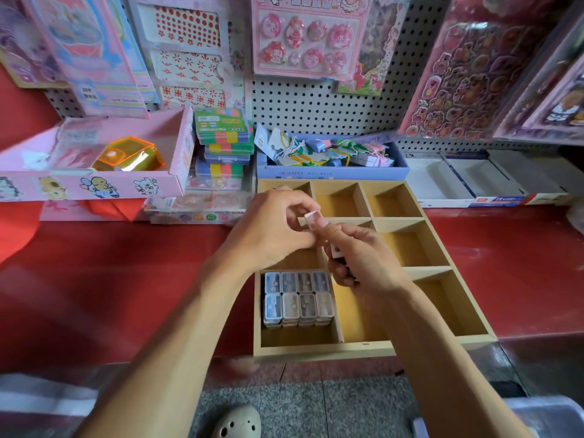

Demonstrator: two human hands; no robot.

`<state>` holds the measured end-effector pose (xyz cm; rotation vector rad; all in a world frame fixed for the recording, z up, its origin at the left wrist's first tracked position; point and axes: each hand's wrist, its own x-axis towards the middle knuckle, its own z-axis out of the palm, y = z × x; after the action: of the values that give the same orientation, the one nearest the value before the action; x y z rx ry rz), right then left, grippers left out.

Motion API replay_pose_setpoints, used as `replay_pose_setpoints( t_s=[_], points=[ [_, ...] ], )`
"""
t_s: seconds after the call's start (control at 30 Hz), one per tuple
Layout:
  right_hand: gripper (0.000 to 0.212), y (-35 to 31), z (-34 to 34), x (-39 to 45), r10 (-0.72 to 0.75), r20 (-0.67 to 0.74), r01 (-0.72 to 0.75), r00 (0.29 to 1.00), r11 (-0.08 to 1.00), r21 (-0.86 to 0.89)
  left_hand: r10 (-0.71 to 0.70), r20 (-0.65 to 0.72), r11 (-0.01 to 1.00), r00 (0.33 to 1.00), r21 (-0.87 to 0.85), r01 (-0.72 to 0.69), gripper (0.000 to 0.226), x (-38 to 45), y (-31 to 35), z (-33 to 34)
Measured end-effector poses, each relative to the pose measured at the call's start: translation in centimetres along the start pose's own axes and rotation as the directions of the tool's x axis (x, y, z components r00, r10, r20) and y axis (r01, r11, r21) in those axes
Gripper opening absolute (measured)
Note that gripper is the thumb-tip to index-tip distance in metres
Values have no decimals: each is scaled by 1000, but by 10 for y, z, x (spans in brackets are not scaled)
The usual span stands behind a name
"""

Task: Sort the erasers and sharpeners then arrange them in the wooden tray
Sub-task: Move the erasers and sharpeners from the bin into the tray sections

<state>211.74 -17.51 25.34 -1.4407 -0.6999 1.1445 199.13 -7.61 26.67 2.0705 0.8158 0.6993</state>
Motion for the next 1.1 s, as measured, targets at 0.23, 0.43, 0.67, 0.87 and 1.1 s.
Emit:
replay_pose_setpoints(
  t_s=[0.23,0.43,0.67,0.87,1.1],
  points=[
    [28,-5,-9,1,141,-132,-103,981,961,257,-69,-14,939,998,337,69,30,3,-28,-13],
    [29,-3,-18,-3,152,-148,-103,977,950,296,-66,-2,756,998,652,51,29,2,-41,0],
    [25,0,-18,-7,166,-163,-129,973,968,214,-80,29,728,996,684,39,46,2,-43,-4],
    [18,-2,-22,-12,156,-167,-130,974,979,159,-48,-24,768,999,638,52,27,3,-48,0],
    [19,2,-25,-13,166,-176,-149,970,983,106,-10,-57,776,998,629,43,24,7,-49,10]
  ],
)
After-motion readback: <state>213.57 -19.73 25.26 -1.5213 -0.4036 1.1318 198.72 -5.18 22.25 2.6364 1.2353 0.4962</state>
